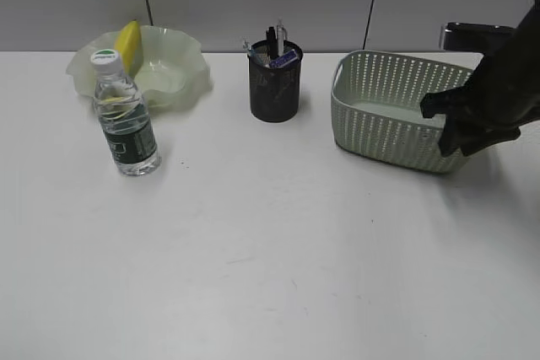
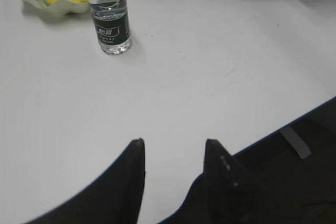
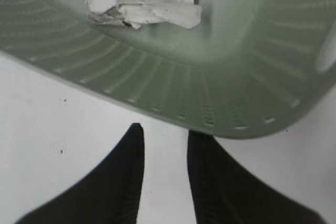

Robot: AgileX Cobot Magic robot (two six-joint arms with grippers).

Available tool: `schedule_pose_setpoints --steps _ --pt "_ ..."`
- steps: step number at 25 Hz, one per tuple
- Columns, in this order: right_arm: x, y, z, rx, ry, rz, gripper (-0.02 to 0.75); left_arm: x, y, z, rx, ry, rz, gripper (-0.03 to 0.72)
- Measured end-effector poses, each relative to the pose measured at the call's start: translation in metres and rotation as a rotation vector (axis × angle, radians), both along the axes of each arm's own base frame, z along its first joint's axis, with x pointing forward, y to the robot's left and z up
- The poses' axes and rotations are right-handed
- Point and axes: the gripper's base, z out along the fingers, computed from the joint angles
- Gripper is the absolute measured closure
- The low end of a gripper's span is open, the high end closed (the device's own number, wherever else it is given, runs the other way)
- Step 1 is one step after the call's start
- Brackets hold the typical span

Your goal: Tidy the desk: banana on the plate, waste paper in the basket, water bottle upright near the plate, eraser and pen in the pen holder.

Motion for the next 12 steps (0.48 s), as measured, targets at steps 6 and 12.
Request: schedule_pose_setpoints --steps 6,12 --pt "0.015 0.0 -0.01 -0.014 -0.054 -0.022 0.495 0.0 0.0 0.0 0.0 0.0 0.0 0.407" --pt "0.031 -0.007 0.006 -0.097 -0.135 -0.036 0.495 0.0 0.0 0.0 0.0 0.0 0.0 0.407"
